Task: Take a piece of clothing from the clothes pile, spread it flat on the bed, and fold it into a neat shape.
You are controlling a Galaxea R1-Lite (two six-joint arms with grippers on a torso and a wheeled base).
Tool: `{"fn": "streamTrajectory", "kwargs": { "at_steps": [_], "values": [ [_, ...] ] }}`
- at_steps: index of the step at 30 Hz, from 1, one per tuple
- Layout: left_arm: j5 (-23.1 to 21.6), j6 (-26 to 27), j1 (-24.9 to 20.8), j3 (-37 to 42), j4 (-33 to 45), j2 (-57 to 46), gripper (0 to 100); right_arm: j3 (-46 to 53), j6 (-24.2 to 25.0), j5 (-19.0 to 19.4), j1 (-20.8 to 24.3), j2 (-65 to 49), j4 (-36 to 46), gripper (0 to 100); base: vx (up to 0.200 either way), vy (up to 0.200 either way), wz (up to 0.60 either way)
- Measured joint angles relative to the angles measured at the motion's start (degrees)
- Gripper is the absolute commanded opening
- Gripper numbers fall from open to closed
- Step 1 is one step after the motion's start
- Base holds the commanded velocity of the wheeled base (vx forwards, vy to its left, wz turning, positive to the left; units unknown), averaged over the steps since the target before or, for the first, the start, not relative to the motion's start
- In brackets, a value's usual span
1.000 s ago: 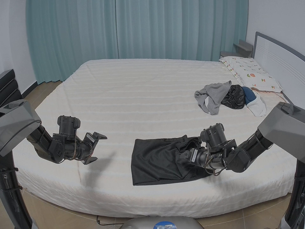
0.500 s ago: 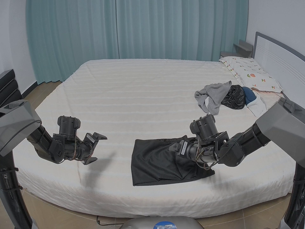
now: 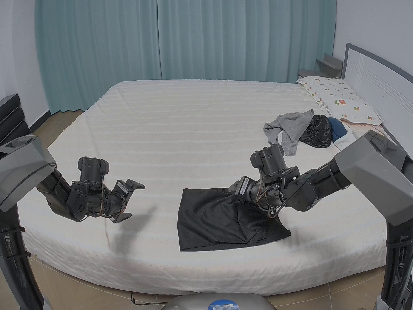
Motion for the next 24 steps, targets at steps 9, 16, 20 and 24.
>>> {"fn": "streamTrajectory", "kwargs": {
  "at_steps": [9,16,20,24],
  "values": [
    [0.0,0.1,0.0,-0.06,0.0,0.02,100,-6.23,0.0,-0.33,-4.9,2.97,3.77,0,0.0,0.0,0.0],
    [0.05,0.11,-0.02,-0.06,0.0,0.11,100,-7.98,0.15,-0.2,-8.05,4.19,4.12,0,0.0,0.0,0.0],
    [0.16,0.11,-0.06,-0.11,0.0,0.2,100,-9.29,0.91,-0.22,-9.31,5.64,4.16,0,0.0,0.0,0.0],
    [0.24,0.1,-0.06,-0.12,0.0,0.24,100,-10.03,1.23,-0.27,-10.17,6.94,4.23,0,0.0,0.0,0.0]
  ]
}}
